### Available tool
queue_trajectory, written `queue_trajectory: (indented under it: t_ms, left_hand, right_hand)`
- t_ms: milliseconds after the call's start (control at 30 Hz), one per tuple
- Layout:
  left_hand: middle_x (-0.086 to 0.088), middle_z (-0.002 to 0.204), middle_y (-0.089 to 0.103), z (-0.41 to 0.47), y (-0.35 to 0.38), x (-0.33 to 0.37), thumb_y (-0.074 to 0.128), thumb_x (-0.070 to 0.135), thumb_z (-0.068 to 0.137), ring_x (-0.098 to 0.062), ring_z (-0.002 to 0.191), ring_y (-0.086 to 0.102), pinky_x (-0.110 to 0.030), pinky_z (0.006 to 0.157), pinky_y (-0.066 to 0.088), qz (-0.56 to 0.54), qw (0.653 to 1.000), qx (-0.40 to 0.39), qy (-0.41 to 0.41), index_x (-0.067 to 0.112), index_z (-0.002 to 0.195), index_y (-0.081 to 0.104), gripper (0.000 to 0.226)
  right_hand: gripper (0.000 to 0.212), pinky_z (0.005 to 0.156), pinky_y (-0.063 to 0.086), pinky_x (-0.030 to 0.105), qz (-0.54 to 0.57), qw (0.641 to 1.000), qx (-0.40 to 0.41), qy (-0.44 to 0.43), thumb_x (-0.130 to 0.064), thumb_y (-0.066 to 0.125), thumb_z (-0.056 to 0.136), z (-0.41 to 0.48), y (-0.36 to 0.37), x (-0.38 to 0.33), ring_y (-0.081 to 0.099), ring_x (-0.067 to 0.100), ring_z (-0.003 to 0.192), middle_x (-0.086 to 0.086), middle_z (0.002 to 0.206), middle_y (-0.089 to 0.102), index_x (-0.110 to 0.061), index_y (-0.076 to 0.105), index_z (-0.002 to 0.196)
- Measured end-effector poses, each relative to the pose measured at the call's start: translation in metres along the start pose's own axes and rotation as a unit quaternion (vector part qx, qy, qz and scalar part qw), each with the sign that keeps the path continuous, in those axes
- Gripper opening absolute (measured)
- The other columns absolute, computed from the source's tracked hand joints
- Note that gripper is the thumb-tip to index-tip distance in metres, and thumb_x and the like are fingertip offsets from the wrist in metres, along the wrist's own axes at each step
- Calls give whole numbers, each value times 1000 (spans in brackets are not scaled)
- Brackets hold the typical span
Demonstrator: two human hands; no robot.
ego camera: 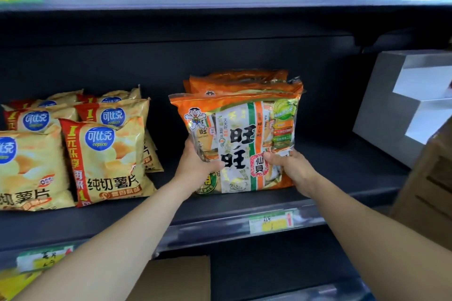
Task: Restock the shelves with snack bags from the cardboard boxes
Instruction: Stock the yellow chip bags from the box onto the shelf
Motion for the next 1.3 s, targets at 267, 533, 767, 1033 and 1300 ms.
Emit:
queue_trajectory:
  t_ms: [267, 533, 767, 1033, 1300]
  left_hand:
    - [-6, 146, 25, 3, 22, 8, 72, 26, 82, -23, 136, 32, -40, 114, 29, 99, 993, -54, -23, 15, 149, 12, 91]
    - [-1, 141, 42, -8, 6, 13, 68, 28, 86, -21, 129, 43, -35, 107, 37, 29, 997, -57, -33, 18, 143, 25, 73]
    - [-1, 127, 58, -25, -3, 21, 60, 14, 91, -18, 107, 56, -30, 88, 45, 52, 997, 50, -3, 16, 128, 49, 38]
    - [2, 122, 62, -30, -6, 27, 64, 13, 89, -15, 103, 57, -28, 82, 45, 68, 997, 32, 11, 21, 126, 55, 39]
    - [-3, 127, 52, -60, -50, -1, 69, 21, 85, -17, 102, 57, -29, 84, 46, 89, 995, 37, -37, 17, 138, 43, 59]
  right_hand:
    - [45, 74, 47, 21, -59, 993, 89, -51, -34, 72, 82, -16, -10, -4, 65, 14, 87, 0, 104, 67, -15, 54, 118]
    - [62, 97, 46, 47, -176, 948, 260, -57, -46, 70, 80, -33, -7, -4, 52, 30, 117, 9, 125, 55, -10, 45, 124]
    - [27, 89, 48, 37, -227, 918, 288, -150, -22, 59, 92, -67, 25, -23, 55, 21, 103, 6, 119, 55, -10, 55, 116]
    - [42, 99, 43, 34, -308, 917, 194, -166, -21, 54, 96, -72, 47, -22, 49, 21, 122, 3, 137, 48, -12, 49, 136]
    - [28, 89, 47, 36, -309, 908, 190, -210, -14, 50, 95, -89, 84, -14, 54, 23, 110, 5, 124, 54, -11, 57, 122]
Point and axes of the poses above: each hand's wrist, its own z-axis towards the middle knuckle, its own y-axis out of the palm, x = y × z, the point moved 5 cm from there along z, towards the middle knuckle
